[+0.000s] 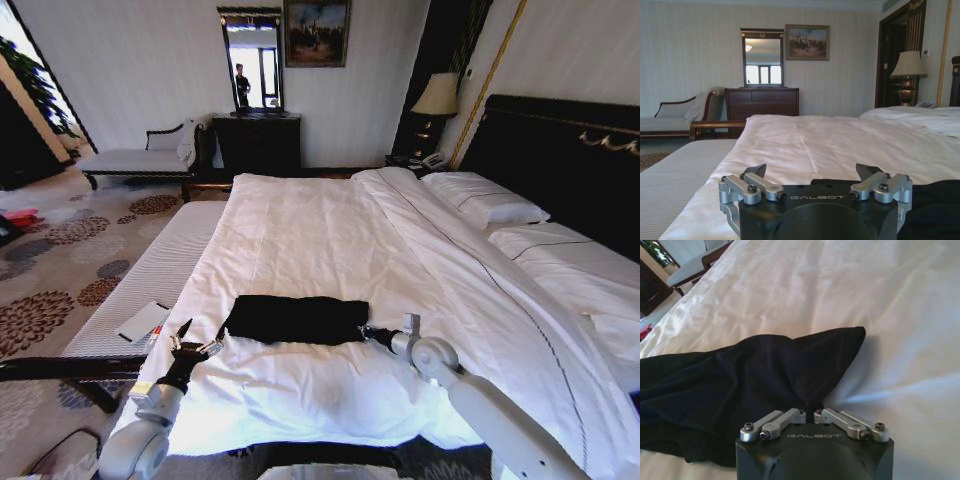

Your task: Fold the clothes on the bed.

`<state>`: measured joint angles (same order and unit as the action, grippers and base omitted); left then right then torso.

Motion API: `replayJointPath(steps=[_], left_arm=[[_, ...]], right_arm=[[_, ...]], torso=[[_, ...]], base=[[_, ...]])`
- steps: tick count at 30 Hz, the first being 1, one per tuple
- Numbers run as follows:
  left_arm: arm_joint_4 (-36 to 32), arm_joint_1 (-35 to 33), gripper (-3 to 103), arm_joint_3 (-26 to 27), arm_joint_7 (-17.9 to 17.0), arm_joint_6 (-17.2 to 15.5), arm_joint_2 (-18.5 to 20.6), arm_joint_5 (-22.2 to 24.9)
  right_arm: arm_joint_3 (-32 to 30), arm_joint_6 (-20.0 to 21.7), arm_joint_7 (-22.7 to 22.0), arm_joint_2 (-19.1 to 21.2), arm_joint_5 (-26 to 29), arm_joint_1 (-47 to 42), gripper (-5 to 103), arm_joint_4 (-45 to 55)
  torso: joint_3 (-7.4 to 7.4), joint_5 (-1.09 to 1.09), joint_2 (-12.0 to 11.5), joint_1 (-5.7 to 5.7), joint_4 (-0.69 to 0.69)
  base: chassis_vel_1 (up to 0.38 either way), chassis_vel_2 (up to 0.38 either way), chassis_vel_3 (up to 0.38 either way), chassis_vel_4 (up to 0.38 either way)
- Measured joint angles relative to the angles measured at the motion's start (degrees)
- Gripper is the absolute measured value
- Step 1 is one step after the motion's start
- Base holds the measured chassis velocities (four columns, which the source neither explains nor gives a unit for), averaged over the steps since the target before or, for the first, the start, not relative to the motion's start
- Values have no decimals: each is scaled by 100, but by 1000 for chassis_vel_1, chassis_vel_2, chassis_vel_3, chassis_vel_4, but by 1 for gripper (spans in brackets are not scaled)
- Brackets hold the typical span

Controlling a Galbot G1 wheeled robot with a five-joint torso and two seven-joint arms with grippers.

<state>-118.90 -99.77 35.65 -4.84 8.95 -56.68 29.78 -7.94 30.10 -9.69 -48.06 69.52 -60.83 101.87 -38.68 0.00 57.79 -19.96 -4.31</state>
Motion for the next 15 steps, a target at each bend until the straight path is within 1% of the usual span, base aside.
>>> replayJointPath(steps=[5, 9, 15], left_arm=[[0, 3, 100, 33, 0, 6, 0, 9], [-4, 35, 100, 38, 0, 7, 1, 16], [-4, 119, 100, 8, -2, 7, -12, 22]], right_arm=[[-84, 1, -33, 15, 12, -20, 2, 110], [-257, 14, -108, 124, 79, -54, 2, 227], [-745, 16, -145, 460, 201, -310, 2, 438]], torso=[[0, -1, 0, 0, 1], [0, 0, 0, 0, 1], [0, 0, 0, 0, 0]], base=[[0, 0, 0, 0], [0, 0, 0, 0], [0, 0, 0, 0]])
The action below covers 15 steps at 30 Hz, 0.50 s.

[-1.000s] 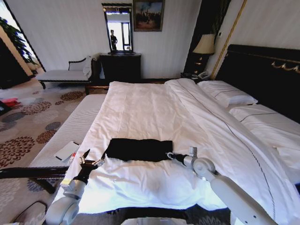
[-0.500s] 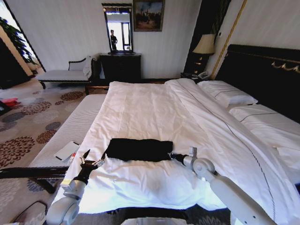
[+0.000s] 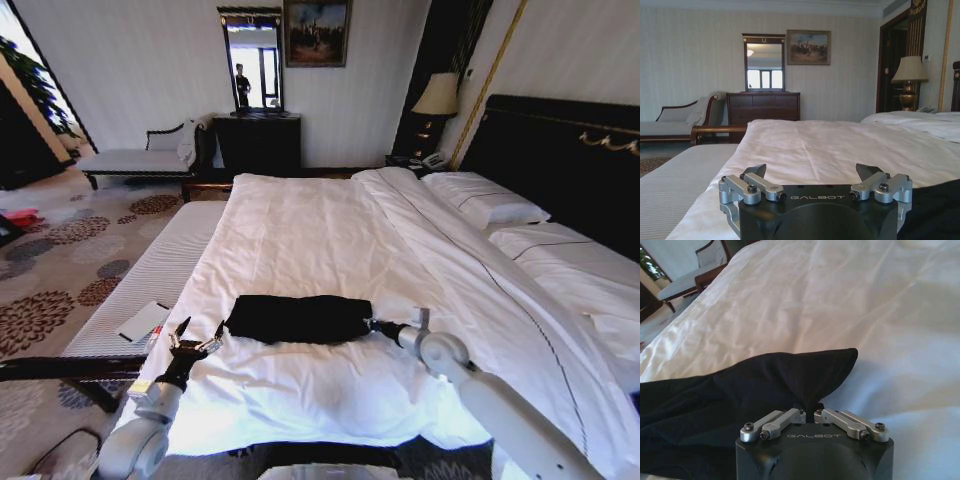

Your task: Fold the clothes on the bed.

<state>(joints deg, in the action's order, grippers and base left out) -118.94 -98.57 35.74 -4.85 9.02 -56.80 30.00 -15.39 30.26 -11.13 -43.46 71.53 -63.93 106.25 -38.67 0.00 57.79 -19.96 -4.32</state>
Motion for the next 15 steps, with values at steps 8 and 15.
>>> replayJointPath(steps=[8, 15], left_arm=[[-8, 86, 100, -86, -2, 2, -2, 14], [-27, 116, 100, -137, -8, 2, -5, 15]], right_arm=[[-637, 2, 67, 320, 33, -402, 2, 41], [-991, -14, 172, 660, 40, -581, 2, -137]], torso=[[0, -1, 0, 0, 0], [0, -1, 0, 0, 1]], base=[[0, 0, 0, 0], [0, 0, 0, 0]])
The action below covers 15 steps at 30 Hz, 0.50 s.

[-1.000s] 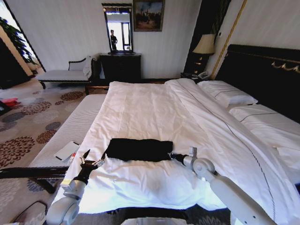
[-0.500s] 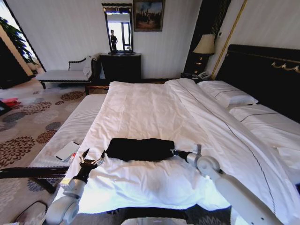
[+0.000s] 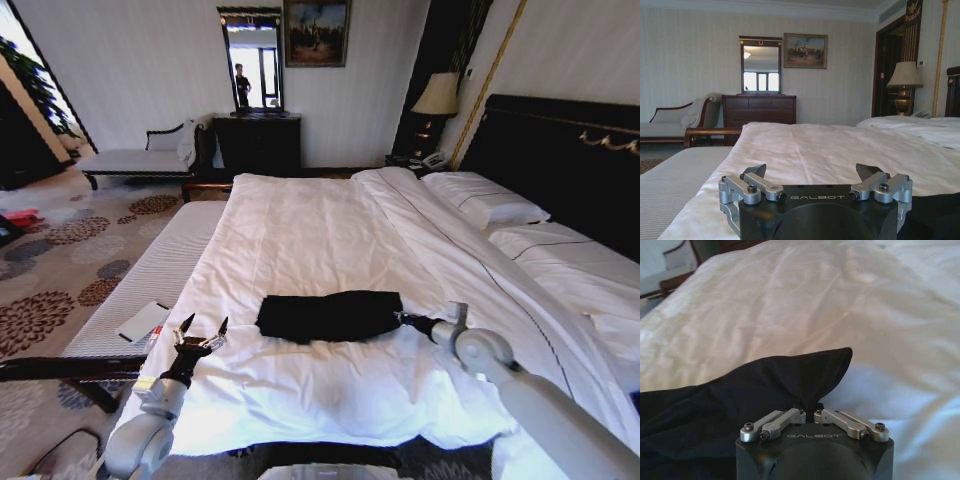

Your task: Fold the clothes on the bed.

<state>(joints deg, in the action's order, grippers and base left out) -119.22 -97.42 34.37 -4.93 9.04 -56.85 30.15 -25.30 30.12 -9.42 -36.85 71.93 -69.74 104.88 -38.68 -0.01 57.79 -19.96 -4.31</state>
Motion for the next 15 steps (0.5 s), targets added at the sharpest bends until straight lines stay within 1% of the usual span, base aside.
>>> replayJointPath(steps=[5, 11, 15], left_arm=[[0, 15, 100, 69, 1, 5, 3, 52], [14, 4, 100, 116, 3, 16, -2, 78], [28, -30, 100, 131, 10, 32, -19, 80]], right_arm=[[-330, -52, 133, 280, 2, -151, 2, -206], [-452, -96, 201, 374, -48, -199, 2, -338], [-428, -107, 186, 351, -119, -165, 2, -173]], torso=[[0, 1, 0, 0, 0], [0, 1, 0, 0, 0], [0, 2, 0, 0, -1]], base=[[0, 0, 0, 0], [0, 0, 0, 0], [0, 0, 0, 0]])
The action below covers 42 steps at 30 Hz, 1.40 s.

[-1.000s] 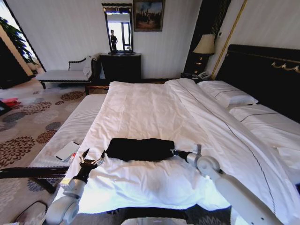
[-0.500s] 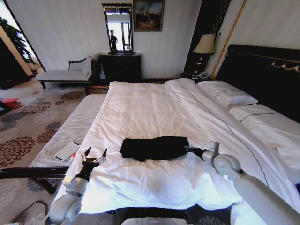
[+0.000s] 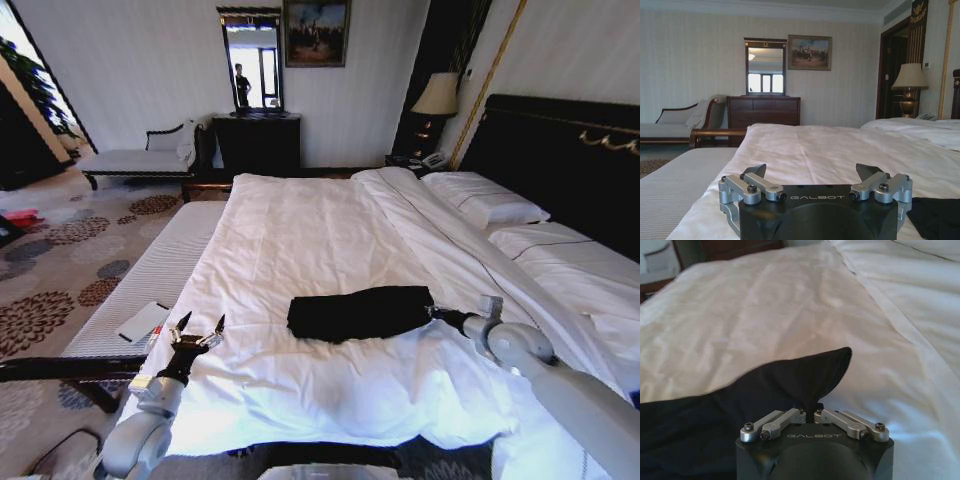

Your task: Fold the clothes on the bed.

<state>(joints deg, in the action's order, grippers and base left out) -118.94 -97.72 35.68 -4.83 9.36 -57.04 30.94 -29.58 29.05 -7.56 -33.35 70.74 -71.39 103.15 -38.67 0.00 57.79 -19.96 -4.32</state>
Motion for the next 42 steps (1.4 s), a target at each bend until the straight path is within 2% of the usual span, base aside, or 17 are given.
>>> replayJointPath(steps=[6, 11, 14, 18, 27, 35, 42], left_arm=[[20, -33, 100, 25, 8, 14, -21, 0], [-6, -110, 100, 132, 16, 29, -22, 0], [-25, -209, 100, 245, 49, 55, -12, 13], [-9, -235, 100, 295, 66, 66, -10, 14], [44, -323, 100, 373, 81, 91, -22, 24], [67, -424, 100, 482, 90, 112, -37, 33], [103, -468, 100, 503, 107, 146, -75, 33]], right_arm=[[368, 36, -221, -88, 45, 375, 2, 477], [916, 84, -502, -217, 238, 938, 2, 838], [1492, 86, -703, -377, 360, 1434, 2, 944], [1850, 116, -783, -539, 475, 1761, 2, 1038], [2590, 191, -792, -882, 462, 2231, 2, 1122], [3376, 216, -727, -1348, 115, 2620, 2, 822], [3599, 214, -642, -1424, -56, 2652, 2, 673]], torso=[[0, 1, 0, 0, 0], [0, 2, 0, 0, 2], [0, 0, 0, 0, 2], [-1, 1, 0, 0, 1], [0, 2, 0, 0, 1], [0, 1, 0, 0, 2], [-1, 0, 0, 0, 0]], base=[[0, 0, 0, 0], [0, 0, 0, 0], [0, 0, 0, 0], [0, 0, 0, 0], [0, 0, 0, 0], [0, 0, 0, 0], [0, 0, 0, 0]])
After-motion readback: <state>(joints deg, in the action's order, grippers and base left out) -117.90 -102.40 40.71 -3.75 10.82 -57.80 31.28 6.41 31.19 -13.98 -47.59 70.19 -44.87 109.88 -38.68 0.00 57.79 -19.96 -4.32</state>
